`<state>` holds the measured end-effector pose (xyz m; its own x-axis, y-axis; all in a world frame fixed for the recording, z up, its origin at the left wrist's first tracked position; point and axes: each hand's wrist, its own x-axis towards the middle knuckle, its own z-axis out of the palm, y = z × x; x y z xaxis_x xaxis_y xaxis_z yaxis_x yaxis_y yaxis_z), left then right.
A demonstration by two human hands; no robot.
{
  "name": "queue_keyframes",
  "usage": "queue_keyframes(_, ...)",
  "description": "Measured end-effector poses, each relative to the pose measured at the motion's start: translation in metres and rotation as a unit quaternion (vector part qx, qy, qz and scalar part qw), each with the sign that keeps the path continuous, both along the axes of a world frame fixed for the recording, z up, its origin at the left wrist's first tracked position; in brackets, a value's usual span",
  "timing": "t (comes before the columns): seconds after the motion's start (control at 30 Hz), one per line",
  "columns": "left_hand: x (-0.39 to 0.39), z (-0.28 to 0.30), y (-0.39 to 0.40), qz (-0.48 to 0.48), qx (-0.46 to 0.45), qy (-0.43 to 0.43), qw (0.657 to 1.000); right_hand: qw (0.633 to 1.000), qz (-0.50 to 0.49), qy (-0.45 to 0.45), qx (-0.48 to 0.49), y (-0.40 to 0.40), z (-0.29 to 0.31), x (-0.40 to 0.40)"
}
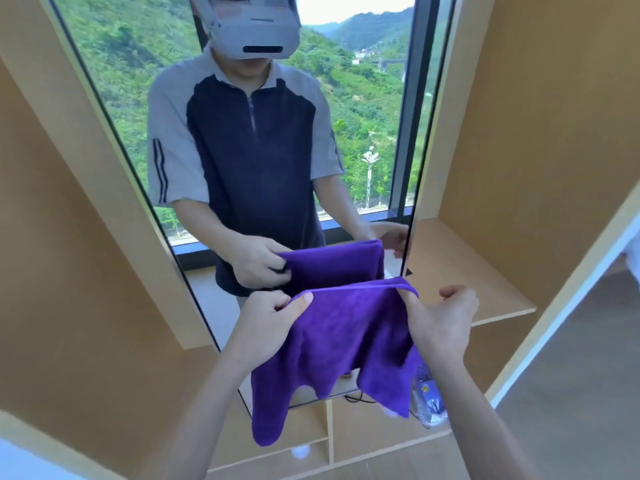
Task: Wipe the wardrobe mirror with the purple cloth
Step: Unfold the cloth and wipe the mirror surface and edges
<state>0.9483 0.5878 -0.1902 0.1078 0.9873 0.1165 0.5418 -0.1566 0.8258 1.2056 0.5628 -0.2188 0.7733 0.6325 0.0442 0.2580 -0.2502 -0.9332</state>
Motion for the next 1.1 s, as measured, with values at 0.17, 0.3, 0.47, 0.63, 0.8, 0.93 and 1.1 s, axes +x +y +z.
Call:
queue_keyframes(0.17, 0.005, 0.037, 0.000, -0.020, 0.087, 0.061, 0.994, 0.992, 0.022, 0.100, 0.067, -0.002, 0.044, -0.007)
queue_keyframes(0.3, 0.014, 0.054, -0.003, 0.013, 0.140, 0.112, 0.984, 0.962, 0.045, 0.141, 0.230, 0.001, 0.075, -0.030)
queue_keyframes(0.47, 0.022, 0.070, -0.002, 0.072, 0.224, 0.181, 0.955, 0.921, 0.072, -0.050, 0.379, 0.011, 0.107, -0.048)
queue_keyframes(0.63, 0.032, 0.079, 0.003, 0.089, 0.294, 0.270, 0.913, 0.901, 0.109, -0.211, 0.364, 0.047, 0.119, -0.044)
queue_keyframes(0.8, 0.037, 0.088, 0.001, 0.123, 0.305, 0.248, 0.911, 0.849, 0.124, -0.389, 0.334, 0.081, 0.107, -0.040)
queue_keyframes(0.93, 0.034, 0.101, -0.004, 0.162, 0.403, 0.219, 0.874, 0.847, 0.138, -0.443, 0.261, 0.088, 0.086, -0.041)
queue_keyframes(1.1, 0.032, 0.130, 0.007, 0.183, 0.460, 0.312, 0.811, 0.803, 0.196, -0.507, 0.244, 0.083, 0.045, -0.038)
